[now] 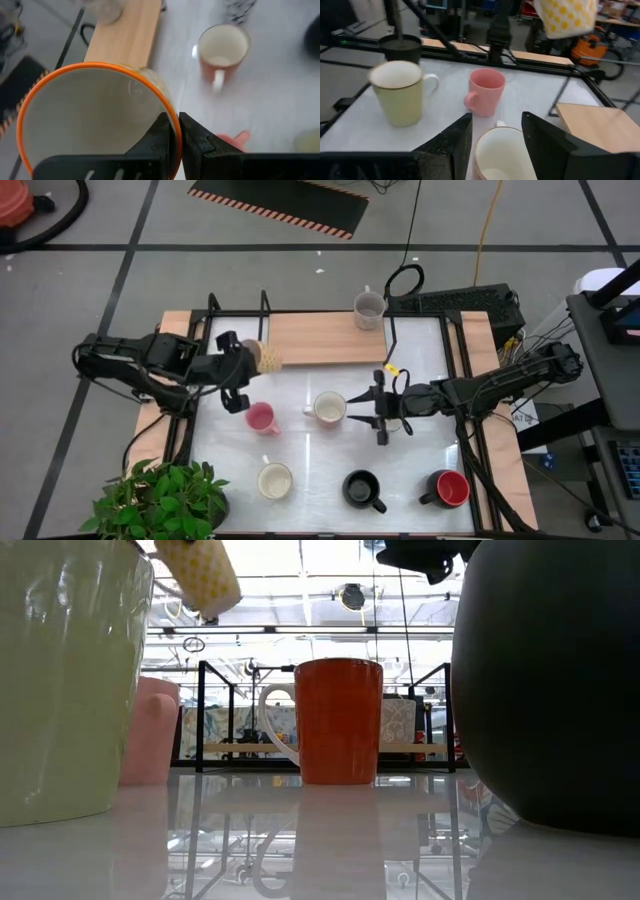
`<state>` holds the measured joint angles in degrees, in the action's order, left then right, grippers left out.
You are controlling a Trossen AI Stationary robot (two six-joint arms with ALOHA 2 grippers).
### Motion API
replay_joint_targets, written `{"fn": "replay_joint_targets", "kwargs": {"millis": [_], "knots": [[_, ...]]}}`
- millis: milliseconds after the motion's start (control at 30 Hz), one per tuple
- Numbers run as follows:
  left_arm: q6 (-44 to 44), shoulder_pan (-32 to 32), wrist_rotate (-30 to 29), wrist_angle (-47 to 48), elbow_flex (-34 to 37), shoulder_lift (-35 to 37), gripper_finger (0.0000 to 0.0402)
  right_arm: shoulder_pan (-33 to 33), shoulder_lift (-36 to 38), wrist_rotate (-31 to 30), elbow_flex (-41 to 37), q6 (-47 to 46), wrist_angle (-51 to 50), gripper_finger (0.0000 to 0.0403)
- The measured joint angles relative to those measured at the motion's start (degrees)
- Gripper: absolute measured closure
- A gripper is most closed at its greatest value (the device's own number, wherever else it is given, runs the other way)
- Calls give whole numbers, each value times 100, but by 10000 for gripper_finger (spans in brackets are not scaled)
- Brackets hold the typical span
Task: Place coffee mugs
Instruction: Put the yellow mug on the shelf
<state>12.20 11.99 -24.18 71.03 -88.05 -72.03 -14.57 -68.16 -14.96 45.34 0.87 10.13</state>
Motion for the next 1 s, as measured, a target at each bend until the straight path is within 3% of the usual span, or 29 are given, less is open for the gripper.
{"fn": "replay_joint_targets", "kwargs": {"millis": [233, 600, 700, 800, 1000], "knots": [[-1222, 212, 294, -144, -504, -557, 381, -10, 0, -140, -2, -191, 125, 218], [-3960, 566, 459, -612, -507, -1537, 362, -89, -262, -157, -2, 5, 186, 91], [-4811, 631, 469, -787, -507, -1729, 360, -91, -454, -400, -4, 95, 315, 60], [-5527, 712, 468, -999, -507, -1869, 359, -87, -606, -627, -4, 146, 536, 37], [-6510, 802, 462, -1522, -507, -1889, 358, -40, -806, -488, -4, -22, 865, 5]]}}
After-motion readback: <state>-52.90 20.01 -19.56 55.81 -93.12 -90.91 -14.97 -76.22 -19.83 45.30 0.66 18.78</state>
